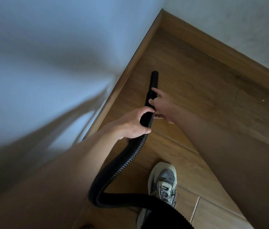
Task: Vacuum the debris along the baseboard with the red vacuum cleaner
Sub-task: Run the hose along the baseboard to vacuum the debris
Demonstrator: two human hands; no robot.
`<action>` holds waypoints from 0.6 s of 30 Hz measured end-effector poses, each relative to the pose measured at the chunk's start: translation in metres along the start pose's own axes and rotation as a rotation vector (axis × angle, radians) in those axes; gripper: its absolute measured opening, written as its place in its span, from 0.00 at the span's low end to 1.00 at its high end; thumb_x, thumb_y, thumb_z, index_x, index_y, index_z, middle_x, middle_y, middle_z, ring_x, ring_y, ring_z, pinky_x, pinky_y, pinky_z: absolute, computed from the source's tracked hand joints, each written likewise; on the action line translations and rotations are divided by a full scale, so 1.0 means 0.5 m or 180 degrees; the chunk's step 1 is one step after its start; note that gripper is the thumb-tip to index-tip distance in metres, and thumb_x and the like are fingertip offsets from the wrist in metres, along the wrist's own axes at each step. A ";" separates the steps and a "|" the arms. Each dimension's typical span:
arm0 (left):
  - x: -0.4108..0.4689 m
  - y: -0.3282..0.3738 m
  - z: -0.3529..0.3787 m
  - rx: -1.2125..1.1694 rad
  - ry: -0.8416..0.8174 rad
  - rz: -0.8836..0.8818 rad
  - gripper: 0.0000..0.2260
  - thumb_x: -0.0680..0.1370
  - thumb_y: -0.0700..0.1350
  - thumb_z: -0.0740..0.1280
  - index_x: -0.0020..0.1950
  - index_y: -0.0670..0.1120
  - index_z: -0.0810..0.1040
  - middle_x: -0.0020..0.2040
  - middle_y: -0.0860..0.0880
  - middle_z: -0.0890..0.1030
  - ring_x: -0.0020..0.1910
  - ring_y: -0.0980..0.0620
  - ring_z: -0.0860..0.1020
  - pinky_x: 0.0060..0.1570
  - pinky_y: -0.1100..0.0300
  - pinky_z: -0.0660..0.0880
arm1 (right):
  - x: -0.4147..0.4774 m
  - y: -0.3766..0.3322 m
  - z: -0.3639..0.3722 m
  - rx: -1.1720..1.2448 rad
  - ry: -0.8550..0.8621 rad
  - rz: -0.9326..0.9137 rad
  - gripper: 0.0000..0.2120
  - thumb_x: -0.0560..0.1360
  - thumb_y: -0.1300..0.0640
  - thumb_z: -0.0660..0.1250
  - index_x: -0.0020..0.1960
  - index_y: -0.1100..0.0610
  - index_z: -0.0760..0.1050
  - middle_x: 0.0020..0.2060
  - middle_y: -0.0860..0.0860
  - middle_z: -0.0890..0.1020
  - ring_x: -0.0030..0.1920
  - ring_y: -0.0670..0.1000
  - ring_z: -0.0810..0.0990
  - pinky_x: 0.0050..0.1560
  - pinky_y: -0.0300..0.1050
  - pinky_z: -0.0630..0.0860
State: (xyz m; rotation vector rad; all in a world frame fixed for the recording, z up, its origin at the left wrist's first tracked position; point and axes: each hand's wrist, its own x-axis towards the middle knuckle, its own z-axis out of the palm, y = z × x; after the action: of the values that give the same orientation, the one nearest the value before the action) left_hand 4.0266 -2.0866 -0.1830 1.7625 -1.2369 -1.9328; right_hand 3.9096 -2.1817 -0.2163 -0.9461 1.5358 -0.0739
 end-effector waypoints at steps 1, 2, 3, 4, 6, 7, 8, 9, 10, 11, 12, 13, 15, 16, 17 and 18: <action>0.003 0.003 -0.002 -0.0015 0.0003 -0.0001 0.30 0.78 0.39 0.70 0.75 0.58 0.64 0.68 0.50 0.72 0.59 0.51 0.75 0.53 0.56 0.75 | 0.002 -0.002 -0.001 0.0011 -0.0003 -0.0010 0.30 0.80 0.66 0.60 0.76 0.41 0.64 0.61 0.52 0.75 0.53 0.52 0.80 0.36 0.45 0.77; 0.006 0.006 -0.006 -0.0036 0.0010 -0.0010 0.30 0.78 0.39 0.70 0.75 0.58 0.64 0.67 0.50 0.72 0.59 0.50 0.76 0.53 0.56 0.75 | 0.005 -0.005 -0.001 0.0017 -0.0003 -0.0017 0.30 0.80 0.66 0.60 0.76 0.41 0.64 0.61 0.52 0.75 0.54 0.52 0.79 0.36 0.45 0.77; 0.009 0.007 -0.012 -0.0066 0.0018 -0.0028 0.30 0.78 0.38 0.70 0.75 0.57 0.64 0.67 0.50 0.72 0.58 0.50 0.76 0.53 0.56 0.75 | 0.008 -0.010 0.002 0.0014 0.0005 -0.0030 0.30 0.80 0.65 0.60 0.76 0.41 0.64 0.61 0.52 0.75 0.54 0.53 0.79 0.36 0.45 0.77; 0.011 0.008 -0.018 -0.0101 0.0022 -0.0043 0.30 0.78 0.38 0.69 0.75 0.57 0.64 0.66 0.50 0.72 0.57 0.50 0.76 0.53 0.57 0.75 | 0.012 -0.015 0.005 0.0008 0.0018 -0.0049 0.30 0.80 0.65 0.60 0.76 0.41 0.64 0.62 0.53 0.75 0.53 0.53 0.79 0.36 0.45 0.77; 0.014 0.008 -0.030 -0.0164 0.0022 -0.0070 0.30 0.78 0.38 0.69 0.76 0.56 0.64 0.63 0.51 0.72 0.53 0.54 0.77 0.48 0.60 0.75 | 0.019 -0.026 0.012 -0.0023 0.0039 -0.0094 0.30 0.80 0.65 0.61 0.76 0.41 0.64 0.64 0.52 0.75 0.53 0.52 0.79 0.35 0.44 0.77; 0.015 0.007 -0.035 -0.0186 0.0036 -0.0081 0.30 0.78 0.37 0.69 0.76 0.56 0.64 0.62 0.52 0.72 0.51 0.56 0.76 0.46 0.61 0.75 | 0.022 -0.032 0.017 -0.0048 0.0033 -0.0119 0.30 0.80 0.65 0.61 0.76 0.41 0.64 0.64 0.52 0.74 0.52 0.52 0.79 0.35 0.44 0.76; 0.015 0.006 -0.040 -0.0204 0.0059 -0.0091 0.30 0.78 0.37 0.69 0.76 0.56 0.64 0.61 0.52 0.71 0.49 0.58 0.76 0.45 0.61 0.74 | 0.025 -0.038 0.022 -0.0070 0.0011 -0.0139 0.30 0.80 0.65 0.61 0.76 0.41 0.64 0.64 0.53 0.74 0.51 0.52 0.78 0.34 0.44 0.76; 0.016 0.005 -0.044 -0.0219 0.0081 -0.0105 0.30 0.78 0.37 0.69 0.76 0.56 0.64 0.61 0.52 0.71 0.48 0.58 0.75 0.47 0.60 0.74 | 0.027 -0.043 0.026 -0.0085 -0.0017 -0.0152 0.30 0.80 0.66 0.60 0.77 0.41 0.64 0.64 0.53 0.74 0.51 0.52 0.78 0.34 0.44 0.76; 0.016 0.004 -0.048 -0.0222 0.0110 -0.0122 0.30 0.78 0.37 0.69 0.76 0.56 0.64 0.62 0.51 0.72 0.49 0.57 0.76 0.48 0.59 0.74 | 0.030 -0.048 0.031 -0.0091 -0.0040 -0.0157 0.30 0.80 0.66 0.60 0.77 0.42 0.63 0.64 0.53 0.74 0.52 0.52 0.77 0.35 0.44 0.76; 0.017 0.003 -0.053 -0.0221 0.0141 -0.0141 0.30 0.78 0.38 0.69 0.76 0.57 0.64 0.64 0.50 0.72 0.49 0.56 0.76 0.49 0.59 0.74 | 0.032 -0.053 0.035 -0.0098 -0.0058 -0.0162 0.31 0.80 0.66 0.60 0.77 0.42 0.63 0.64 0.53 0.74 0.53 0.52 0.77 0.35 0.45 0.76; 0.017 0.003 -0.057 -0.0228 0.0169 -0.0157 0.30 0.78 0.38 0.69 0.76 0.57 0.64 0.65 0.49 0.72 0.50 0.55 0.77 0.48 0.58 0.74 | 0.035 -0.057 0.040 -0.0109 -0.0073 -0.0171 0.31 0.80 0.67 0.60 0.77 0.42 0.63 0.64 0.53 0.73 0.54 0.53 0.77 0.36 0.45 0.77; 0.017 0.001 -0.062 -0.0239 0.0197 -0.0174 0.30 0.78 0.38 0.69 0.76 0.57 0.64 0.65 0.48 0.73 0.51 0.53 0.77 0.49 0.57 0.76 | 0.038 -0.061 0.045 -0.0120 -0.0085 -0.0184 0.31 0.80 0.67 0.60 0.77 0.42 0.63 0.65 0.53 0.73 0.55 0.53 0.77 0.36 0.45 0.77; 0.018 -0.001 -0.071 -0.0264 0.0243 -0.0200 0.29 0.78 0.38 0.69 0.75 0.58 0.64 0.64 0.48 0.73 0.51 0.51 0.78 0.50 0.51 0.80 | 0.044 -0.069 0.052 -0.0142 -0.0096 -0.0206 0.31 0.80 0.67 0.60 0.77 0.42 0.63 0.66 0.53 0.72 0.53 0.52 0.76 0.35 0.45 0.76; 0.018 -0.002 -0.074 -0.0278 0.0264 -0.0195 0.29 0.78 0.38 0.69 0.75 0.58 0.64 0.64 0.49 0.73 0.50 0.52 0.78 0.49 0.52 0.80 | 0.047 -0.072 0.055 -0.0156 -0.0110 -0.0210 0.31 0.80 0.67 0.60 0.77 0.41 0.63 0.66 0.53 0.72 0.52 0.52 0.76 0.35 0.45 0.76; 0.018 -0.005 -0.077 -0.0291 0.0278 -0.0183 0.30 0.78 0.38 0.69 0.75 0.58 0.64 0.64 0.51 0.71 0.49 0.54 0.77 0.46 0.56 0.79 | 0.049 -0.075 0.058 -0.0176 -0.0134 -0.0209 0.31 0.80 0.67 0.60 0.77 0.41 0.63 0.65 0.53 0.73 0.51 0.52 0.76 0.35 0.45 0.75; 0.018 -0.007 -0.079 -0.0298 0.0286 -0.0175 0.30 0.78 0.38 0.69 0.75 0.57 0.64 0.64 0.52 0.70 0.48 0.57 0.76 0.42 0.61 0.76 | 0.051 -0.077 0.061 -0.0200 -0.0163 -0.0206 0.31 0.80 0.67 0.60 0.77 0.41 0.63 0.65 0.53 0.73 0.52 0.52 0.76 0.35 0.45 0.75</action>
State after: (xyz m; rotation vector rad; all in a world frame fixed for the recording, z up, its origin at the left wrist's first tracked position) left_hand 4.0614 -2.1068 -0.1882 1.8320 -1.0614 -1.8858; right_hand 3.9579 -2.2080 -0.2224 -1.0401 1.4678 -0.0474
